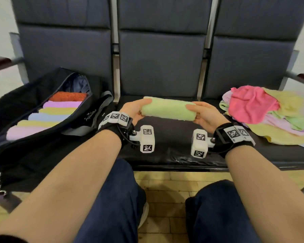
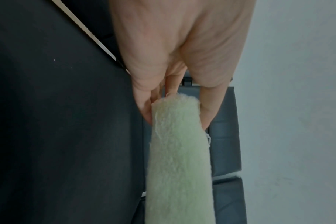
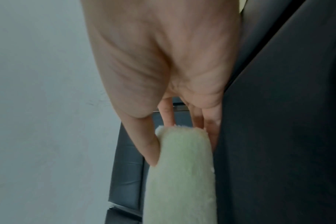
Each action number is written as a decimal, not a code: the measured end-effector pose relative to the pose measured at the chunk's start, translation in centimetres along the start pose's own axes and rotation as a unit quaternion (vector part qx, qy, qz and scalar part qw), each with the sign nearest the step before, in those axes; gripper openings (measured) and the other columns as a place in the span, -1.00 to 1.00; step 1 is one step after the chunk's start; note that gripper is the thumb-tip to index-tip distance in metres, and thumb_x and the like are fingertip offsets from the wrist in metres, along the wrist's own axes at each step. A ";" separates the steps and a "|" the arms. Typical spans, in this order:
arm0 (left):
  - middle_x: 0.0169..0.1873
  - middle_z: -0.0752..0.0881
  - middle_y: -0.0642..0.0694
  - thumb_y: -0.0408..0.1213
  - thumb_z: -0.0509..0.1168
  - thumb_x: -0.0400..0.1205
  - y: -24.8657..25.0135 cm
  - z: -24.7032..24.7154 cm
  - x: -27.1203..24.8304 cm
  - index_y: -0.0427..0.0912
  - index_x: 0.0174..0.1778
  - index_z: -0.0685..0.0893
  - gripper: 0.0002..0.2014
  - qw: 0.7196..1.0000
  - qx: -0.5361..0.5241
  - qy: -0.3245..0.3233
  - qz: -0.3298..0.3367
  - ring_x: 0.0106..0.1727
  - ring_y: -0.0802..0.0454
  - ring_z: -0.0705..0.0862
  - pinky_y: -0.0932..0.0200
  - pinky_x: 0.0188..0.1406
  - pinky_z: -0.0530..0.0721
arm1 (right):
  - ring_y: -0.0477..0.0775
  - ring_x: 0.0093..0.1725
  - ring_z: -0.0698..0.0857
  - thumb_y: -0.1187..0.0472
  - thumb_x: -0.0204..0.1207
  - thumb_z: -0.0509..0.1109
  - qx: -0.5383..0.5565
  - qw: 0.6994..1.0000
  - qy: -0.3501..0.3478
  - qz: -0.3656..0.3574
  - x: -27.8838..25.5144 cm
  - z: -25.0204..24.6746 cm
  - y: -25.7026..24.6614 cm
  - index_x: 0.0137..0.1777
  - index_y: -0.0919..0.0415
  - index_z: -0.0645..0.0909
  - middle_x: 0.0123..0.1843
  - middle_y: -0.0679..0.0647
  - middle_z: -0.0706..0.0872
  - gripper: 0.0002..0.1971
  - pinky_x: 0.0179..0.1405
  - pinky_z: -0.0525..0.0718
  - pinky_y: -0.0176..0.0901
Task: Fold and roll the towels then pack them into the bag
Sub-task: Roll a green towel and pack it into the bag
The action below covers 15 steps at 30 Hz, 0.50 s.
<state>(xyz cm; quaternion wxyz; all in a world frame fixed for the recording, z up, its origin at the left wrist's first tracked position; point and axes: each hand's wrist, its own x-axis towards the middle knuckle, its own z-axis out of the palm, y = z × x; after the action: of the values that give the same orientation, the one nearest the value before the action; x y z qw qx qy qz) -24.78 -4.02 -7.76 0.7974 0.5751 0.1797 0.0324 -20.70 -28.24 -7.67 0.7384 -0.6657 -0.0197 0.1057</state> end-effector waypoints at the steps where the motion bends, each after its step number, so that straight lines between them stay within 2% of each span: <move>1: 0.15 0.72 -0.24 -0.32 0.49 0.50 0.6 -0.4 -0.7 -0.34 0.28 0.62 -0.56 1.000 -0.009 -0.001 0.001 0.09 -0.10 0.73 0.05 -0.01 0.75 | 0.14 0.13 0.77 0.28 0.45 0.53 0.005 1.000 -0.009 0.006 -0.5 0.5 -0.5 0.37 0.28 0.54 0.25 0.22 0.72 -0.51 -0.07 0.76 -0.08; 4: 0.08 0.71 -0.21 -0.36 0.43 0.55 2.3 -1.5 -2.6 -0.33 0.22 0.62 -0.67 0.999 -0.033 0.000 0.014 -0.03 -0.05 0.72 0.10 -0.07 0.73 | 0.14 0.10 0.78 0.31 0.44 0.53 0.023 0.999 -0.027 0.011 -2.2 2.5 -2.0 0.39 0.30 0.53 0.25 0.25 0.73 -0.49 -0.19 0.77 -0.14; 6: 0.05 0.71 -0.20 -0.36 0.44 0.54 3.3 -2.6 -3.5 -0.31 0.18 0.61 -0.69 0.998 -0.047 0.022 0.023 -0.02 -0.07 0.72 0.07 -0.02 0.74 | 0.14 0.12 0.78 0.31 0.45 0.52 0.017 0.999 -0.041 0.013 -3.2 4.1 -2.5 0.38 0.29 0.54 0.24 0.24 0.74 -0.51 -0.18 0.77 -0.14; 8: 0.14 0.70 -0.22 -0.30 0.51 0.48 4.0 -4.0 -3.8 -0.32 0.26 0.59 -0.55 0.997 -0.052 0.050 0.029 0.09 -0.12 0.72 0.01 0.09 0.73 | 0.15 0.11 0.78 0.30 0.45 0.53 0.002 0.999 -0.050 0.012 -3.8 5.6 -2.9 0.35 0.28 0.55 0.20 0.24 0.75 -0.53 -0.06 0.78 -0.05; 10: 0.20 0.68 -0.25 -0.26 0.54 0.44 4.7 -5.4 -3.8 -0.31 0.30 0.58 -0.47 0.995 -0.051 0.081 0.034 0.14 -0.17 0.70 -0.02 0.13 0.73 | 0.18 0.11 0.78 0.30 0.45 0.53 -0.014 0.998 -0.054 0.009 -4.1 7.2 -3.3 0.32 0.28 0.56 0.17 0.24 0.75 -0.56 0.03 0.78 0.03; 12: 0.18 0.66 -0.25 -0.23 0.53 0.45 5.5 -6.8 -3.6 -0.33 0.30 0.57 -0.47 0.991 -0.039 0.117 0.042 0.12 -0.17 0.69 -0.04 0.14 0.72 | 0.19 0.10 0.78 0.30 0.45 0.54 -0.028 0.998 -0.062 0.014 -4.0 9.1 -3.6 0.28 0.28 0.57 0.16 0.25 0.75 -0.59 0.02 0.79 0.06; 15: 0.21 0.63 -0.29 -0.17 0.53 0.45 7.0 -9.1 -3.1 -0.39 0.38 0.49 -0.35 0.989 -0.005 0.140 0.042 0.09 -0.20 0.68 -0.11 0.21 0.69 | 0.19 0.07 0.79 0.29 0.46 0.52 -0.047 0.995 -0.078 0.029 -3.4 12.1 -4.3 0.26 0.30 0.58 0.16 0.25 0.75 -0.62 -0.09 0.80 0.02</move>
<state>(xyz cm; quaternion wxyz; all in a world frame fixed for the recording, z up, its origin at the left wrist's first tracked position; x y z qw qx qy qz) -29.50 5.78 -3.03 0.7651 0.5680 0.2651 0.1473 -25.53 -17.39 -1.64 0.6995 -0.6894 -0.0625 0.1775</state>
